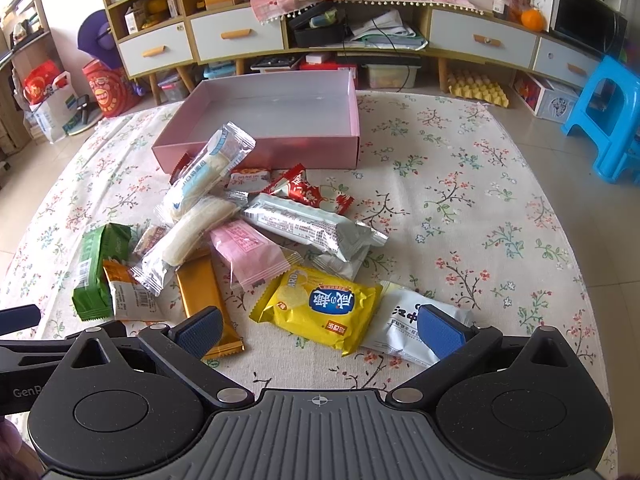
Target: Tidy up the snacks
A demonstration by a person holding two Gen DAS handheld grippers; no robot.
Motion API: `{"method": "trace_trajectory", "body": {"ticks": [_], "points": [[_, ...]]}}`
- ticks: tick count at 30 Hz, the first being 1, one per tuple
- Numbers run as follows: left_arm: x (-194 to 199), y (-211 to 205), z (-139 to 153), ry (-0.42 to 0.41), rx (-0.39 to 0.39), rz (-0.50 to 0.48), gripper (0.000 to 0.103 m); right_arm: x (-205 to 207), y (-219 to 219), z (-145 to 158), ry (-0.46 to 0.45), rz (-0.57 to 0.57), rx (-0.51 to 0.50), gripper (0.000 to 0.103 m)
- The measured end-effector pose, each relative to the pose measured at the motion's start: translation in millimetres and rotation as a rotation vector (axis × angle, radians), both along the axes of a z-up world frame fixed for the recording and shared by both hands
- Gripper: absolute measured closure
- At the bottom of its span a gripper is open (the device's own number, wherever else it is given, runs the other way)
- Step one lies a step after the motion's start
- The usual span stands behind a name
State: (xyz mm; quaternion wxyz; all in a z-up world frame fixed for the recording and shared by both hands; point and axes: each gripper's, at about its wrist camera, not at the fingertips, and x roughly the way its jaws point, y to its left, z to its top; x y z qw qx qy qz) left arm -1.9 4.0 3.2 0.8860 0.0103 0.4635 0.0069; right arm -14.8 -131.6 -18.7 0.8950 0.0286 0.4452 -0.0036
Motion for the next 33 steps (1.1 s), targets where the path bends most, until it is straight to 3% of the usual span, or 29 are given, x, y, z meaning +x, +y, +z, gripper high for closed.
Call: {"method": "trace_trajectory", "body": {"ticks": [33], "points": [[2.0, -2.6, 0.3, -0.004, 0.000, 0.007, 0.000, 5.3, 1.3, -1.6, 0.009, -0.014, -0.005, 0.000]]}}
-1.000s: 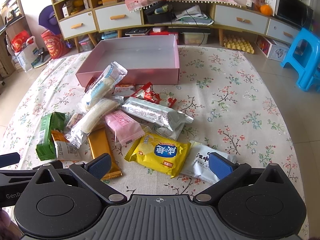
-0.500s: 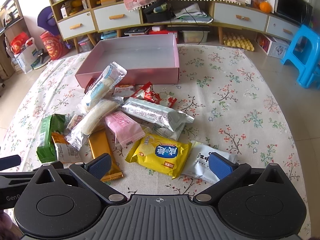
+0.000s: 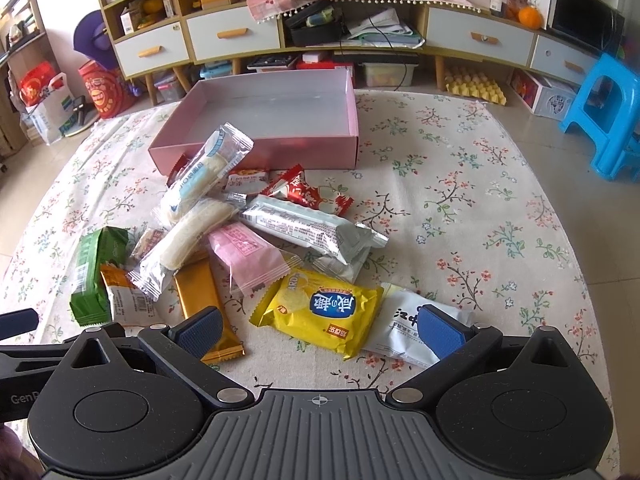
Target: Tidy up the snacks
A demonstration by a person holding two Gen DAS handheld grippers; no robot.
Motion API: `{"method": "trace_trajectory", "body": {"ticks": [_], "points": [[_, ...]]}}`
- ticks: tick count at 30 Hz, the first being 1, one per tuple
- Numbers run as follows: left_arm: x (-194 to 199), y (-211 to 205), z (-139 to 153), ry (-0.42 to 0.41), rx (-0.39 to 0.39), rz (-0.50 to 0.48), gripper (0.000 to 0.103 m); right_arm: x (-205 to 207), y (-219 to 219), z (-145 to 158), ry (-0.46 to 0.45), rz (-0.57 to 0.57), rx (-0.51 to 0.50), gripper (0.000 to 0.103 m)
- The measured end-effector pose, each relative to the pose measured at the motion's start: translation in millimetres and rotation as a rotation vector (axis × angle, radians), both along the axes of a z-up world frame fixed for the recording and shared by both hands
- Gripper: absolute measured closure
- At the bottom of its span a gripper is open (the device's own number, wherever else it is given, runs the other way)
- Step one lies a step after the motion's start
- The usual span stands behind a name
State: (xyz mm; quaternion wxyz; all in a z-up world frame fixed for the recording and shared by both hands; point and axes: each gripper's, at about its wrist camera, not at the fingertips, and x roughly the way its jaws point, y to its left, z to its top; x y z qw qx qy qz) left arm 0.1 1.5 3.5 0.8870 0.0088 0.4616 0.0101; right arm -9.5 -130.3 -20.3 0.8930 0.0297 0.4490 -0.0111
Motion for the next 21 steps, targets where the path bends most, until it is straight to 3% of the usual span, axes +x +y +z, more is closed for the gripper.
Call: {"method": "trace_trajectory", "body": {"ticks": [21], "points": [[2.4, 3.7, 0.8, -0.011, -0.004, 0.006, 0.000, 2.4, -0.7, 0.8, 0.007, 0.000, 0.016, 0.000]]}}
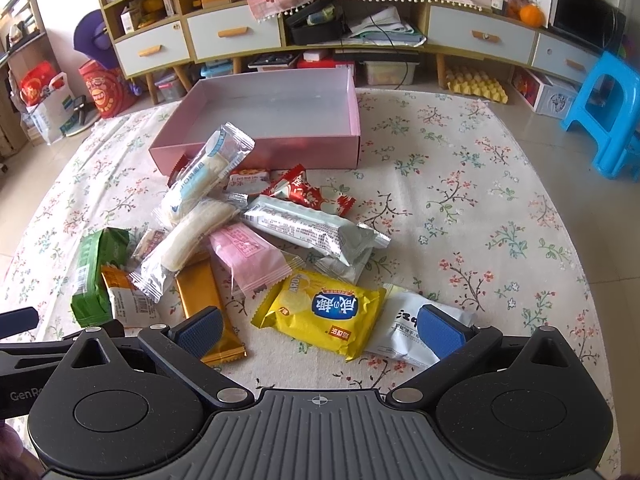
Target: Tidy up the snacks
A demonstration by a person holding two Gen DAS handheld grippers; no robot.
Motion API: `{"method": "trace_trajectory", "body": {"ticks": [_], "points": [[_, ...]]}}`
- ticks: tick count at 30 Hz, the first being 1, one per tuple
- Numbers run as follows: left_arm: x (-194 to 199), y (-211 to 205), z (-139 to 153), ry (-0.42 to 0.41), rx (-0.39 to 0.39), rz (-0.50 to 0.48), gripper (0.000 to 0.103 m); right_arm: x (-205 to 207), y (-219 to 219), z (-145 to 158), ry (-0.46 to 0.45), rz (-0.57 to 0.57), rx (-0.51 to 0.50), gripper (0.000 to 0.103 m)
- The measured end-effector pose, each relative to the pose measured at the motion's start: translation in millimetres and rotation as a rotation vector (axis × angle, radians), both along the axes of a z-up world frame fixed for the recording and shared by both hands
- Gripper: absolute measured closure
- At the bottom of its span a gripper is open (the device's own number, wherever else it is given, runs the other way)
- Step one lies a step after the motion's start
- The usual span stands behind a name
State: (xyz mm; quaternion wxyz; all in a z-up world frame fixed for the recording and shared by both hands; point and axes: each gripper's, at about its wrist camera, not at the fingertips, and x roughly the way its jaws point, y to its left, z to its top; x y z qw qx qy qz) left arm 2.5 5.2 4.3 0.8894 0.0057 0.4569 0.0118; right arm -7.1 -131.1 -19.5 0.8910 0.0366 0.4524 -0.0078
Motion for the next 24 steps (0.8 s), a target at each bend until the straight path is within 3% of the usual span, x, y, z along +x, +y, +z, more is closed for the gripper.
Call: {"method": "trace_trajectory", "body": {"ticks": [24], "points": [[3.0, 6.0, -2.5, -0.011, -0.013, 0.005, 0.000, 3.9, -3.6, -0.6, 0.032, 0.027, 0.030, 0.000]]}}
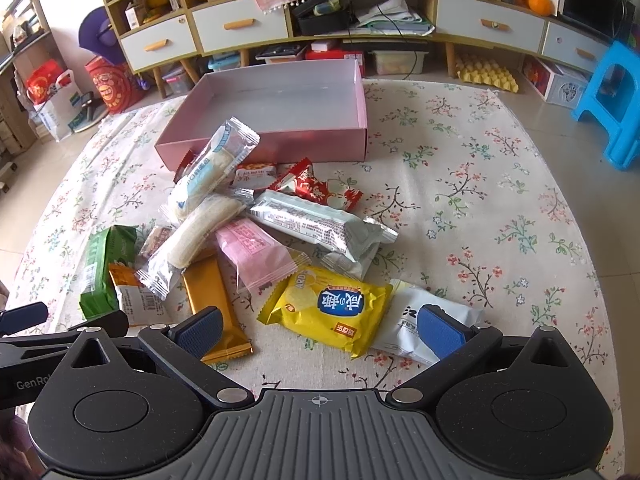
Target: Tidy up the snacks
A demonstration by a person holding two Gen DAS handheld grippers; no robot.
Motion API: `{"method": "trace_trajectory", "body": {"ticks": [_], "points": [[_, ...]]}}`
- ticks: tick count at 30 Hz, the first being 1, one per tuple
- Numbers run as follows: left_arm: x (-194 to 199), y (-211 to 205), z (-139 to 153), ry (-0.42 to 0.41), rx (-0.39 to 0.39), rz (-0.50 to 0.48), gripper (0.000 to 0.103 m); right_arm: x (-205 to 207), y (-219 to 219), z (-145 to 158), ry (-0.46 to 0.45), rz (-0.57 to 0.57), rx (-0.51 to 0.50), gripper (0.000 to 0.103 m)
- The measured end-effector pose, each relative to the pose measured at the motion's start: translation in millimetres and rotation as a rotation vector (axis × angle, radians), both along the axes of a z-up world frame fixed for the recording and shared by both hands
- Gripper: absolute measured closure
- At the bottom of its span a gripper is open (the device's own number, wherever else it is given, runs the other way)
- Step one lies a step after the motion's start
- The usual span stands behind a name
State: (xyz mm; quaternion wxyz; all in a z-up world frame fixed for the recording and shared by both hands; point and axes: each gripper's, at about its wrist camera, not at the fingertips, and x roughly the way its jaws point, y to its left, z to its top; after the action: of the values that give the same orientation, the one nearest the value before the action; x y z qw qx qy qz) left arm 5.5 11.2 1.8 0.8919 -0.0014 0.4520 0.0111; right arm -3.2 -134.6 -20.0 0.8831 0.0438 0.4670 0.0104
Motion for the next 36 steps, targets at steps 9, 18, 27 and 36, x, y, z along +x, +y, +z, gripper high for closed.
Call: {"method": "trace_trajectory", "body": {"ticks": [9, 18, 27, 36], "points": [[-0.8, 0.1, 1.0, -0.009, -0.002, -0.003, 0.000, 0.2, 2.3, -0.6, 0.003, 0.009, -0.003, 0.000], [0.0, 0.2, 1.4, -0.012, 0.000, -0.009, 0.000, 0.6, 3.4, -0.4, 0.002, 0.017, 0.001, 0.000], [2.7, -2.1, 1.9, 0.021, -0.013, -0.058, 0.000, 4.8, 1.3, -0.4, 0.007, 0.016, -0.019, 0.000], [24.7, -0.9, 15.6, 0.026, -0.041, -0.129, 0.000, 25.1, -2.4, 14.2, 0.058, 0.051, 0.007, 0.000]]}}
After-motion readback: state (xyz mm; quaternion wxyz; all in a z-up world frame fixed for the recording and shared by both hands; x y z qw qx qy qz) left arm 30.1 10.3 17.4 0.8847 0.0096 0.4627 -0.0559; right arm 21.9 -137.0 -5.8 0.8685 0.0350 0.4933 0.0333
